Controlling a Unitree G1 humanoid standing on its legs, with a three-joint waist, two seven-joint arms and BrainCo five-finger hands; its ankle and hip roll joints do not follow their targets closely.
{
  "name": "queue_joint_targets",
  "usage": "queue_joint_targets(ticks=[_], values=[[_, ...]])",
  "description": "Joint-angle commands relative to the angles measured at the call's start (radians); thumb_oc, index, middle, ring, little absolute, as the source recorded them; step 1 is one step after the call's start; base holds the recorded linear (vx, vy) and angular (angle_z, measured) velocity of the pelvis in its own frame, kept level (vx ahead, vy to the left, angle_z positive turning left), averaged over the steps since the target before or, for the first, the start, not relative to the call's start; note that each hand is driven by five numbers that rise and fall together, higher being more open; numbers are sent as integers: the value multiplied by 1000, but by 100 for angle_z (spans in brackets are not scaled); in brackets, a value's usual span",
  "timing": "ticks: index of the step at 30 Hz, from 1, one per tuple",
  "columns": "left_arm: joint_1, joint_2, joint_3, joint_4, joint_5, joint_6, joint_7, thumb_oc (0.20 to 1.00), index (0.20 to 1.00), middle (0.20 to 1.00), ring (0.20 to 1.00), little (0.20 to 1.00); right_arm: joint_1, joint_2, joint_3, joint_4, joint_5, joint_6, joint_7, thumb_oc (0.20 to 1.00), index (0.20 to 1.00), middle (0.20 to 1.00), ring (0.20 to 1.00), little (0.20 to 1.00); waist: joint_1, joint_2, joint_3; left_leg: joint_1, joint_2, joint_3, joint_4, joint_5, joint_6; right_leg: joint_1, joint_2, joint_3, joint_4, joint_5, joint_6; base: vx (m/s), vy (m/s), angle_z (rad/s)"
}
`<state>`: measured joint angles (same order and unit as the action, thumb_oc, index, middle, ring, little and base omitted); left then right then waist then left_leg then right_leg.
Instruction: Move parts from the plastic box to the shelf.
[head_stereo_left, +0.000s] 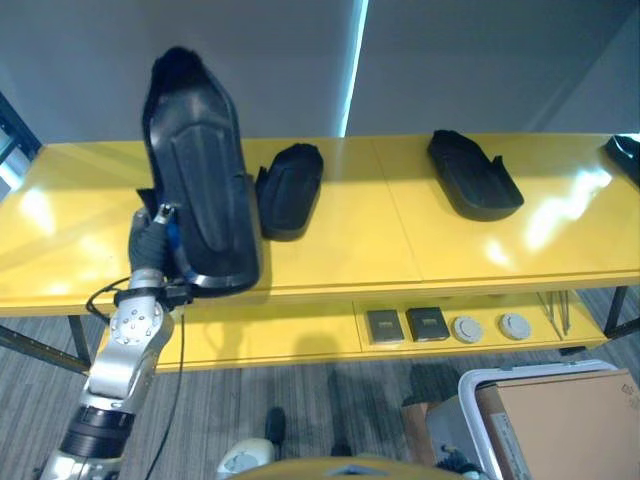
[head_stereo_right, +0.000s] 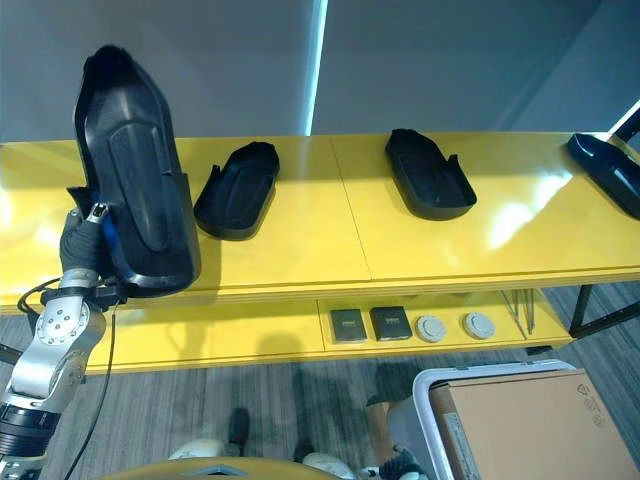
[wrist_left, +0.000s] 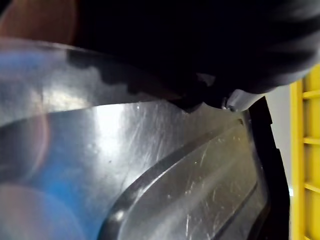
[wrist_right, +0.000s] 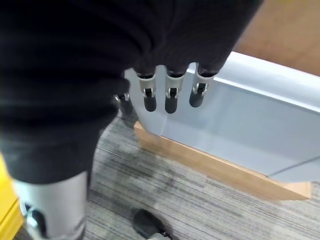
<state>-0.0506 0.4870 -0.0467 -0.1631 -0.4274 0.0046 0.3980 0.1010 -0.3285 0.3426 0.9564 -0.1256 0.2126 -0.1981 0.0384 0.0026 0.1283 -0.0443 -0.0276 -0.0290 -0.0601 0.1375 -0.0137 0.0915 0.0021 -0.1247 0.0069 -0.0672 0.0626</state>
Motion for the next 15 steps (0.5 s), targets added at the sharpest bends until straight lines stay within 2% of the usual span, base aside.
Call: queue_joint_targets(ticks=[1,2,3,6,8,10,11,15], values=[[-94,-14,37,-7,21,-49,33,200,200,200,200,200,-15,-34,9,22,8,11,2,1000,1000,1000,1000,1000,-21,-53,22,-104,3,198,289,-117,-11,-77,-20,-7,-41,142,34,-118,-35,42],[-110,-15,25,4,17,-50,39,200,200,200,200,200,-18,-39,5,39,35,-1,-6,1000,1000,1000,1000,1000,-26,-49,35,-157,56,211,335,-65,-39,-79,-19,-21,-38,141,24,-89,49,95],[-130,-11,17,28,12,-57,40,200,200,200,200,200,-30,-41,-9,87,48,-34,-1,1000,1000,1000,1000,1000,-35,-36,46,-172,109,201,311,-37,-50,-85,-21,-33,-29,136,17,-36,158,101],[-120,-5,30,35,-3,-69,26,200,200,200,200,200,-30,-52,-20,101,19,-47,15,1000,1000,1000,1000,1000,-40,-24,48,-133,164,186,181,11,-62,-75,-26,-31,-26,122,18,53,223,48],[-101,-9,43,24,-4,-66,5,200,200,200,200,200,-16,-68,-42,92,17,-44,17,1000,1000,1000,1000,1000,-44,-16,47,-112,228,166,101,64,-80,-67,-43,-31,-16,105,18,82,321,14],[-92,-10,50,22,2,-65,-6,200,200,200,200,200,-9,-77,-51,89,19,-39,18,1000,1000,1000,1000,1000,-45,-11,48,-102,249,148,85,80,-89,-66,-54,-31,-4,96,20,71,371,21],[-83,-11,52,24,2,-69,-21,200,200,200,200,200,-13,-87,-55,92,22,-29,22,1000,1000,1000,1000,1000,-44,-5,49,-74,257,120,90,44,-88,-77,-82,-20,26,81,28,54,483,10],[-98,-1,37,23,2,-53,-31,200,200,200,200,200,-45,-90,-59,122,22,-28,29,1000,1000,1000,1000,1000,-38,11,60,-44,210,100,141,-48,-77,-112,-148,5,78,88,56,26,455,-22]])
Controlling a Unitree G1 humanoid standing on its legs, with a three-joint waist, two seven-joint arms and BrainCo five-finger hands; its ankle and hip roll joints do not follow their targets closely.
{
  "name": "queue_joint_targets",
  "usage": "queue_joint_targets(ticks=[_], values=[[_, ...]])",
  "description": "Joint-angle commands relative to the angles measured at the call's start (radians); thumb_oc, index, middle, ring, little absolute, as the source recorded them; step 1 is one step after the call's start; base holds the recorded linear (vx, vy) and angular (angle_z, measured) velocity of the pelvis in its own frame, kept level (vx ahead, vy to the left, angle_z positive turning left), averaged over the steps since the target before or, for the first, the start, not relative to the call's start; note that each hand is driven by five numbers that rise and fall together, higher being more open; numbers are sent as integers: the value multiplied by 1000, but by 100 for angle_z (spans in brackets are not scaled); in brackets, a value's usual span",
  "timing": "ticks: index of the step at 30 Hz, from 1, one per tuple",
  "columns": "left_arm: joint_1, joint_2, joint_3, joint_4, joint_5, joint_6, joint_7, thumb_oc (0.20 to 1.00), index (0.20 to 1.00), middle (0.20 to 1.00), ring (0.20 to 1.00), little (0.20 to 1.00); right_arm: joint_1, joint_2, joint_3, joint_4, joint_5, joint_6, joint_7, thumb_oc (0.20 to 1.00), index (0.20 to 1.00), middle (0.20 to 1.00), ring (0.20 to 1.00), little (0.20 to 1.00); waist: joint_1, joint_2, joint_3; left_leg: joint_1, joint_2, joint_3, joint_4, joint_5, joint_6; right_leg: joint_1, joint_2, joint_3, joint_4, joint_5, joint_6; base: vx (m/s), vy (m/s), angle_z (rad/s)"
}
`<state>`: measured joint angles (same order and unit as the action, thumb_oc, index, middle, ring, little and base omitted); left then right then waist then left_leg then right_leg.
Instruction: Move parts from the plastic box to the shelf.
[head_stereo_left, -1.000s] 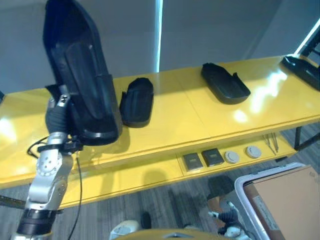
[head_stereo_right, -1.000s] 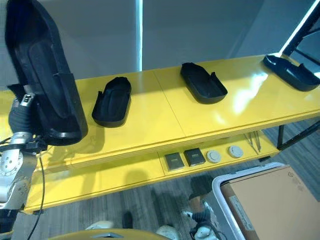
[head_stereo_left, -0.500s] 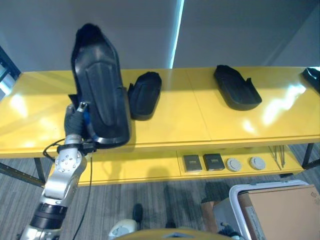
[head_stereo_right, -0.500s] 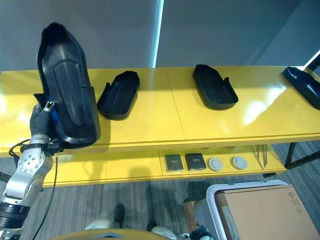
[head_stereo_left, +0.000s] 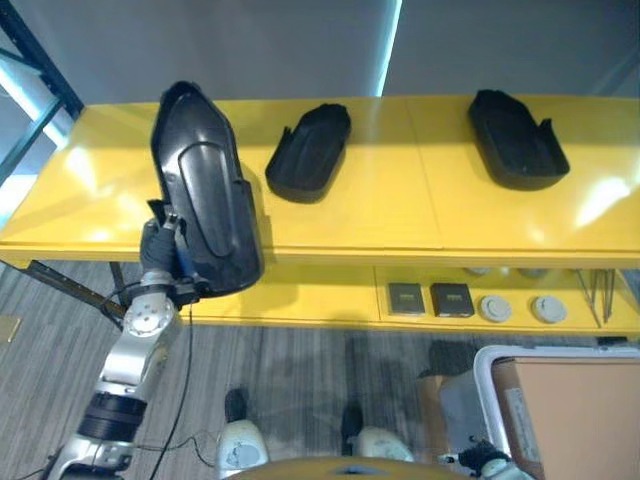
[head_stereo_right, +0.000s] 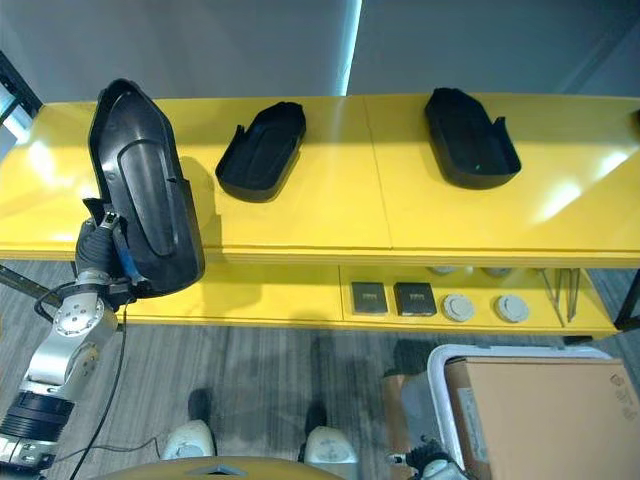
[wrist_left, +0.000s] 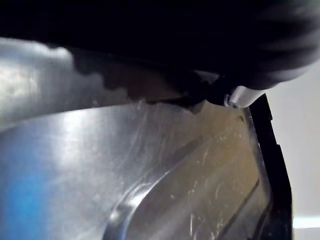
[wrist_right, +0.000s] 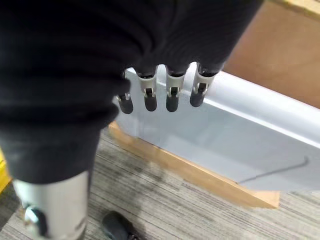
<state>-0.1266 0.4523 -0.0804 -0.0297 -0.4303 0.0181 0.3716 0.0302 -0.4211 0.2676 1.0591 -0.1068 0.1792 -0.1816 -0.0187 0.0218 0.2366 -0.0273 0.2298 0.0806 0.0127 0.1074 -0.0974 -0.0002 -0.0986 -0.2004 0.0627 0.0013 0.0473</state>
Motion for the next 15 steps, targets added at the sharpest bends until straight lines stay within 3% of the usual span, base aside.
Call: queue_joint_targets(ticks=[1,5,6,9,11,14,15], values=[[-29,37,65,-109,10,-58,-10,200,200,200,200,200,25,7,16,25,3,-2,11,1000,1000,1000,1000,1000,20,-8,-44,-62,-61,-13,90,-36,11,-20,-62,90,26,28,82,46,305,-17],[-54,60,47,-107,26,-32,-35,200,200,200,200,200,26,34,18,34,26,-15,13,1000,1000,1000,1000,1000,28,-14,-35,-54,-107,-11,131,-91,37,-14,-113,117,26,52,127,46,245,6],[-70,73,39,-110,35,-4,-36,200,200,200,200,200,30,52,19,22,20,-17,3,1000,1000,1000,1000,1000,32,-17,-32,-46,-141,-7,134,-113,59,-19,-152,119,33,73,151,26,311,-5],[-78,93,38,-106,36,17,-34,200,200,200,200,200,38,68,14,-5,33,-11,-1,1000,1000,1000,1000,1000,35,-20,-26,-28,-177,16,132,-137,80,-32,-189,95,53,103,157,11,260,-9],[-69,107,58,-97,57,30,-24,200,200,200,200,200,46,74,15,-35,8,1,8,1000,1000,1000,1000,1000,30,-20,-27,-9,-192,48,109,-142,95,-44,-158,77,70,81,152,-21,234,-29],[-89,122,49,-48,80,39,-2,200,200,200,200,200,64,65,22,-36,-19,-13,17,1000,1000,1000,1000,1000,-1,-25,-35,7,-220,53,75,-138,106,-60,-69,97,62,57,133,43,88,-44],[-115,122,41,-7,105,83,1,200,200,200,200,200,75,58,31,-29,-30,-19,23,1000,1000,1000,1000,1000,-11,-37,-46,10,-242,47,68,-143,114,-52,-34,114,24,68,121,95,-37,-10]])
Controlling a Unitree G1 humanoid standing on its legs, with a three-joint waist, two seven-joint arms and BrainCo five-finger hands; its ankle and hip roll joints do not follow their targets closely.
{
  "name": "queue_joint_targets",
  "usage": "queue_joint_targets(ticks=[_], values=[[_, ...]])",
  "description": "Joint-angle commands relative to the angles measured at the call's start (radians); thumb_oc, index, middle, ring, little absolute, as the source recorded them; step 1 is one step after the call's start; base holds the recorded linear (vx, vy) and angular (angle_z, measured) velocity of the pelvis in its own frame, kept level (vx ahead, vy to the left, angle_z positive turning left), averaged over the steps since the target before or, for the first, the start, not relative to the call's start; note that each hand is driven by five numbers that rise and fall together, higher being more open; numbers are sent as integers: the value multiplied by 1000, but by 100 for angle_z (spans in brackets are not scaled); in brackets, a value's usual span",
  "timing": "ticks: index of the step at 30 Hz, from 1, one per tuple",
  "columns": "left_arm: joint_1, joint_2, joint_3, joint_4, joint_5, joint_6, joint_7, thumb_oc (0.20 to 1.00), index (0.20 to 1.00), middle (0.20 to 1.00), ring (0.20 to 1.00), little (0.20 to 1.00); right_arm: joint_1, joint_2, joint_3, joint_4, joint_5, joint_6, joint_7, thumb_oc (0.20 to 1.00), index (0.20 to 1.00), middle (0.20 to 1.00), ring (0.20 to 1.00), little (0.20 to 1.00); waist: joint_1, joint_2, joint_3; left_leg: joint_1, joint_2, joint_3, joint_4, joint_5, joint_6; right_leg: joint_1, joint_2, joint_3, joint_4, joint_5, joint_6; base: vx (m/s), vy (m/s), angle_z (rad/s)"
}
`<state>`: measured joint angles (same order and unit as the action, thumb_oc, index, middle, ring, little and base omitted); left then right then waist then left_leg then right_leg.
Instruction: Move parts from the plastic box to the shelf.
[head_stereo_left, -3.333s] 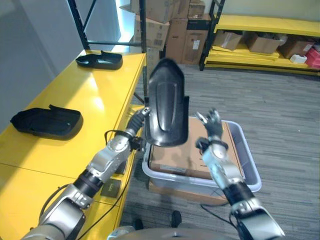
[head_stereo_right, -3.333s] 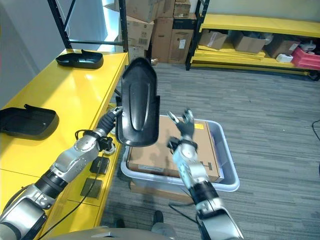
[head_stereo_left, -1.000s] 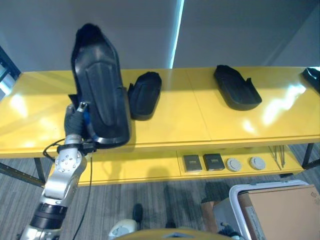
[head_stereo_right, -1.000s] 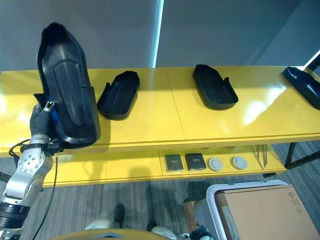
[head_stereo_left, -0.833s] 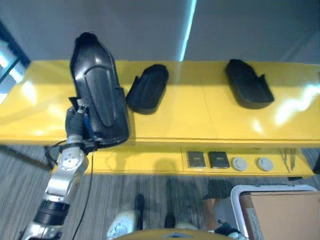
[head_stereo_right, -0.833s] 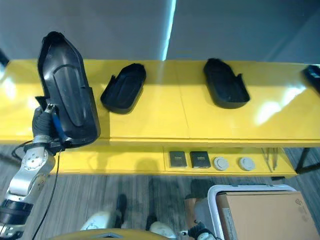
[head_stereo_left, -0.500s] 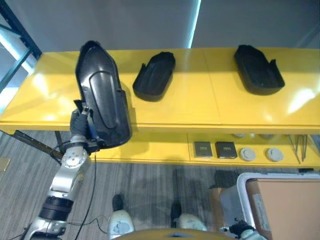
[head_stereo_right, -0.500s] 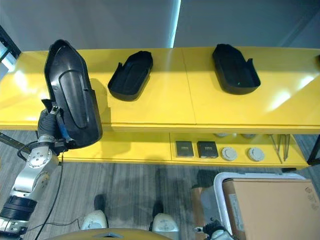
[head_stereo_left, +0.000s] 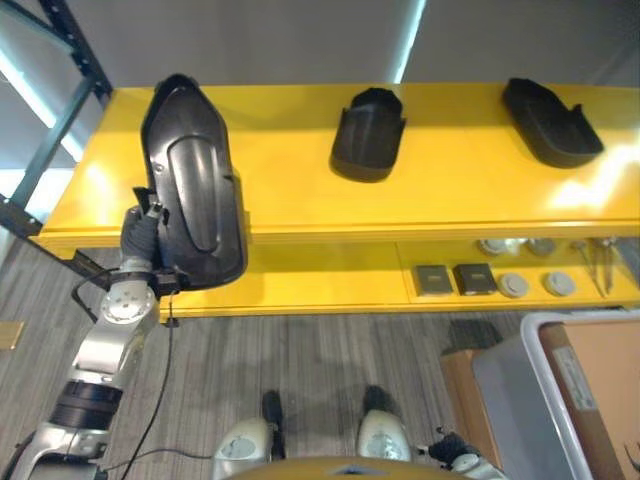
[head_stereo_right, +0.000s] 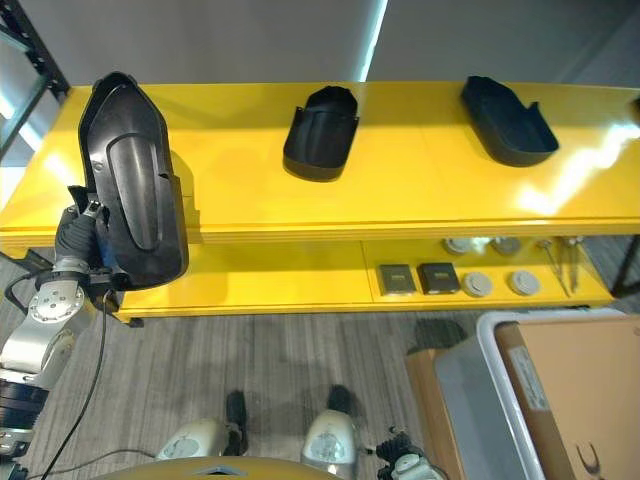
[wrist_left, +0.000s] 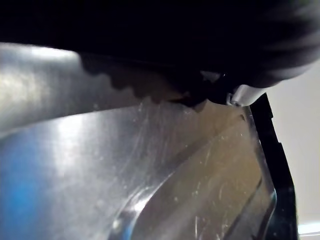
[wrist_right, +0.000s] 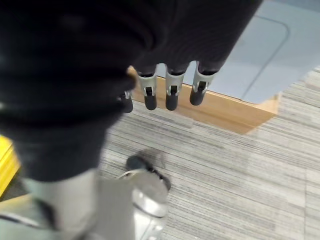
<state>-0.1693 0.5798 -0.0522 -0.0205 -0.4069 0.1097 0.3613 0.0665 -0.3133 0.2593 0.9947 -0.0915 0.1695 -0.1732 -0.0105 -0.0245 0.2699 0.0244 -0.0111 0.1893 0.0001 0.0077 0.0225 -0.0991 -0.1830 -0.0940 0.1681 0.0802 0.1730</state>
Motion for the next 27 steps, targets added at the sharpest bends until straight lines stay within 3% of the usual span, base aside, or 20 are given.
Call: queue_joint_targets(ticks=[1,5,12,15,16,17,27], values=[[-78,-5,10,-4,95,-2,16,200,200,200,200,200,39,-50,41,39,-49,-10,16,1000,1000,1000,1000,1000,-21,7,-83,-41,-3,-64,79,-42,-4,48,56,15,-89,-8,-6,107,-78,5],[-151,24,-22,143,168,62,30,200,200,200,200,200,49,-68,58,52,-25,-7,31,1000,1000,1000,1000,1000,-42,-7,-113,-32,2,-60,63,-37,0,68,97,62,-138,-1,-19,124,-88,10],[-383,207,-95,562,163,134,-12,200,200,200,200,200,77,-122,85,6,-35,36,87,1000,1000,1000,1000,1000,-99,-11,-124,-41,45,-4,61,-27,-10,55,132,81,-130,-22,-33,96,-54,-5],[-538,296,-160,802,192,150,-60,200,200,200,200,200,72,-147,107,30,-38,11,104,1000,1000,1000,1000,1000,-122,-9,-101,-71,64,17,79,-24,-10,28,147,97,-106,-33,-39,31,-21,-17],[-608,342,-201,866,267,163,-105,200,200,200,200,200,62,-153,123,41,-19,-4,110,1000,1000,1000,1000,1000,-127,-13,-87,-89,69,20,89,-25,-8,15,153,103,-98,-36,-41,-9,-50,-20],[-700,416,-304,912,418,173,-157,200,200,200,200,200,50,-167,141,35,-5,-13,133,1000,1000,1000,1000,1000,-132,-26,-63,-109,71,21,108,-31,-4,6,160,114,-88,-38,-43,-10,-49,-11],[-864,524,-517,994,640,209,-250,200,200,200,200,200,62,-184,155,13,-4,-21,158,1000,1000,1000,1000,1000,-143,-48,-36,-147,62,20,153,-52,16,-19,161,131,-74,-28,-37,28,0,-7]])
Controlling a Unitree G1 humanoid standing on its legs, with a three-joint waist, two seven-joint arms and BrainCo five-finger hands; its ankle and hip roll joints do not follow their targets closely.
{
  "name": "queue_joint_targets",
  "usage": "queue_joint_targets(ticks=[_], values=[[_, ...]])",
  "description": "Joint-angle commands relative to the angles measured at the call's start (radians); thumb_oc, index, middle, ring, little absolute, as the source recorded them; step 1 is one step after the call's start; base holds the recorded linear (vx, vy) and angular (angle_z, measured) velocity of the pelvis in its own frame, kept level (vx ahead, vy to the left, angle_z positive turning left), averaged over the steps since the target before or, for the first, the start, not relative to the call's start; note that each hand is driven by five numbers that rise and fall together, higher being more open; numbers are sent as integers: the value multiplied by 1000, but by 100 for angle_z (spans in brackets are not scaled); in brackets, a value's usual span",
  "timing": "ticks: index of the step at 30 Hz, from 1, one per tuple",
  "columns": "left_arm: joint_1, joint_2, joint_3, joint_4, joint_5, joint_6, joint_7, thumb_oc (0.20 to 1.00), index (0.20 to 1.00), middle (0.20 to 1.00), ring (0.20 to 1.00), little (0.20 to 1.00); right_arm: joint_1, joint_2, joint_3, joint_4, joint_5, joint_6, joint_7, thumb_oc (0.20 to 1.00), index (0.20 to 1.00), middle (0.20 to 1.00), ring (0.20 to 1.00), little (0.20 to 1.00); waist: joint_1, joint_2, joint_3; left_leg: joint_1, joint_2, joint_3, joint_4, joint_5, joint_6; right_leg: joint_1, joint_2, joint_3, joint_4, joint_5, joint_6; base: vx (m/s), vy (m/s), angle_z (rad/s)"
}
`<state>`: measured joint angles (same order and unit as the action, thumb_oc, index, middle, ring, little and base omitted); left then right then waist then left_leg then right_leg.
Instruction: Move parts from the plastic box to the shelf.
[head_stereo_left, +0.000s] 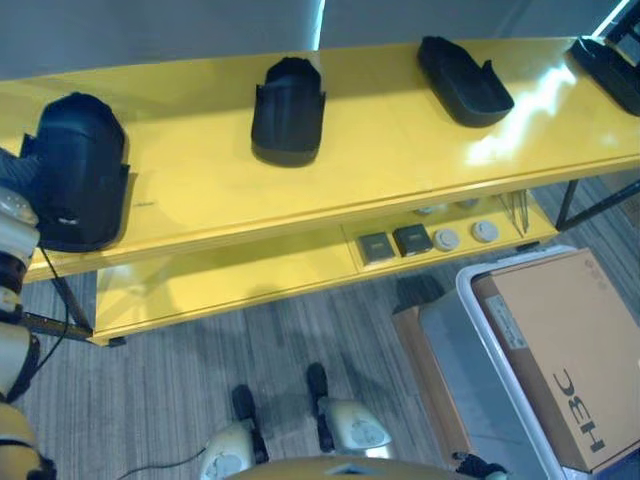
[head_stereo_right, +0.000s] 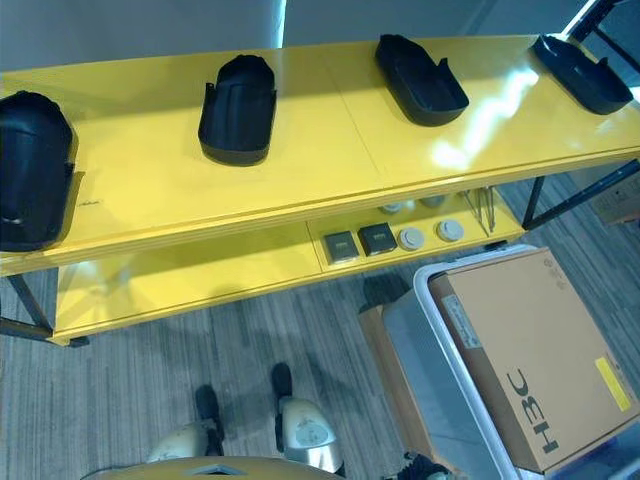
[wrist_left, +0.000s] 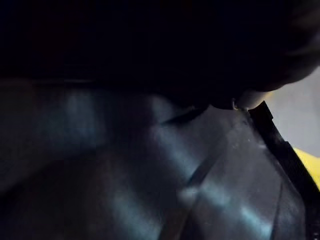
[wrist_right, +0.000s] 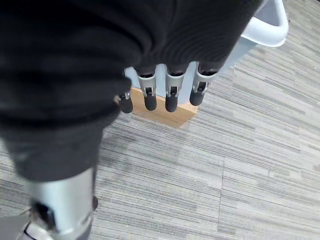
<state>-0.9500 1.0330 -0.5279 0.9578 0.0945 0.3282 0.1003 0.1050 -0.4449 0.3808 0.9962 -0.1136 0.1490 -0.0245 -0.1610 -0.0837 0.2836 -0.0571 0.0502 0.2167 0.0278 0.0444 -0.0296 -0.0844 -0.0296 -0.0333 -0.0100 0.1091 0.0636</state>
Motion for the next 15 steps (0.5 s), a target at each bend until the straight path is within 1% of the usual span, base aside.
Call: queue_joint_targets(ticks=[1,2,4,8,9,10,12,15], values=[[-87,72,-51,16,153,-4,7,200,200,200,200,200,23,-54,34,12,21,-1,9,1000,1000,1000,1000,1000,7,10,-47,-69,0,-6,128,-90,68,-36,8,72,105,-57,72,0,0,0],[-87,72,-55,16,151,-2,9,200,200,200,200,200,23,-54,34,11,21,-1,10,1000,1000,1000,1000,1000,7,9,-46,-72,-1,-6,130,-90,69,-38,8,72,105,-56,72,0,0,0],[-97,60,-67,6,150,47,31,200,200,200,200,200,16,-57,37,9,27,-1,14,1000,1000,1000,1000,1000,8,2,-35,-87,-3,-8,140,-90,70,-47,9,76,105,-52,71,-13,1,-2],[-99,55,-77,36,208,82,101,200,200,200,200,200,16,-55,42,1,38,-4,9,1000,1000,1000,1000,1000,5,-7,-23,-103,-3,-9,153,-92,72,-56,12,80,104,-48,69,-22,0,-3],[-96,59,-82,47,198,107,128,200,200,200,200,200,17,-54,41,-4,44,-4,6,1000,1000,1000,1000,1000,5,-10,-21,-105,-3,-7,155,-93,73,-57,12,80,102,-46,69,5,-6,-4],[-95,59,-82,50,198,108,132,200,200,200,200,200,17,-54,41,-4,45,-4,6,1000,1000,1000,1000,1000,5,-11,-21,-105,-2,-7,155,-93,73,-57,12,80,102,-45,69,0,0,0],[-80,57,-71,63,215,132,175,200,200,200,200,200,10,-47,46,-3,46,-4,11,1000,1000,1000,1000,1000,7,-20,-16,-116,0,-5,162,-92,73,-63,12,80,98,-39,68,0,0,0],[-89,63,-64,76,191,158,212,200,200,200,200,200,9,-45,50,-7,56,-9,11,1000,1000,1000,1000,1000,9,-33,-8,-129,3,-7,166,-92,74,-70,16,82,94,-32,67,-26,-16,0]])
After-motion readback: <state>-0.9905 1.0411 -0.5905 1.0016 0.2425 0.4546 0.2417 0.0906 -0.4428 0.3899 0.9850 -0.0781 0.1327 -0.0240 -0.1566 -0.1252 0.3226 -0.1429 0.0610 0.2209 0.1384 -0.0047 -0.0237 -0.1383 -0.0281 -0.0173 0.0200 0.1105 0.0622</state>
